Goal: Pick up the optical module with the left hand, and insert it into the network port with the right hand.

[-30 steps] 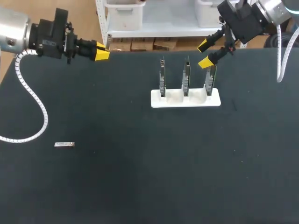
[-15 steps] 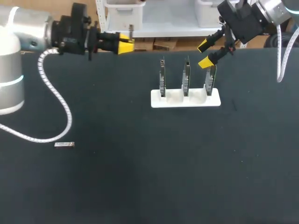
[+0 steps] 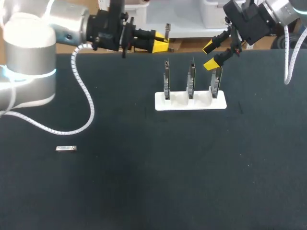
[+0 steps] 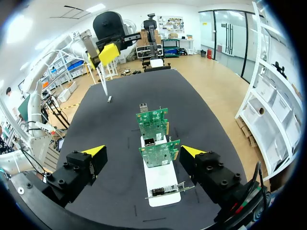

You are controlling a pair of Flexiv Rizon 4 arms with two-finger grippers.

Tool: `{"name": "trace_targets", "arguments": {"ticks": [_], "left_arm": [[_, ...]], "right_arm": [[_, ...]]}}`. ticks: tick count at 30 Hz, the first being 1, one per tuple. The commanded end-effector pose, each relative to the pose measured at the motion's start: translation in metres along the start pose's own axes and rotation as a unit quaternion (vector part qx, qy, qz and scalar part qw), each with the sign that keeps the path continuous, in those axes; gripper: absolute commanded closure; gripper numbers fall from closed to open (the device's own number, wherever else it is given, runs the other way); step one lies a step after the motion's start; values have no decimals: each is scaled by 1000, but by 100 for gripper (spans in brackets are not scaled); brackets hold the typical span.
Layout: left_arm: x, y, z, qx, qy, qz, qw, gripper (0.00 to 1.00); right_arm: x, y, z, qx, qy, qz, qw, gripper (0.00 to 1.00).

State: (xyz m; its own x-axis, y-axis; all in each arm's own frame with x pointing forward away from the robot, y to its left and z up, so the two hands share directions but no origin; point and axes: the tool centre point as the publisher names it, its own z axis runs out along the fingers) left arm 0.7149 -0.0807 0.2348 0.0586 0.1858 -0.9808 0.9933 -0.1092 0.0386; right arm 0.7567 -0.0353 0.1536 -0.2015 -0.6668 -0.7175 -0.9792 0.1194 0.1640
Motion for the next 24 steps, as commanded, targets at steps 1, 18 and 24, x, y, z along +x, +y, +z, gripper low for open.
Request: {"name": "trace_targets", "arguments": {"ticks": [1, 18, 24], "left_arm": [[3, 11, 14, 13, -5, -3, 1000, 100], [23, 27, 57, 9, 3, -21, 1000, 100], [25, 35, 61, 5, 10, -31, 999, 100]], "right_arm": [[0, 1, 0, 1, 0, 0, 1000, 0], [0, 1, 0, 1, 0, 0, 1000, 0], [0, 1, 0, 1, 0, 0, 1000, 0]]}}
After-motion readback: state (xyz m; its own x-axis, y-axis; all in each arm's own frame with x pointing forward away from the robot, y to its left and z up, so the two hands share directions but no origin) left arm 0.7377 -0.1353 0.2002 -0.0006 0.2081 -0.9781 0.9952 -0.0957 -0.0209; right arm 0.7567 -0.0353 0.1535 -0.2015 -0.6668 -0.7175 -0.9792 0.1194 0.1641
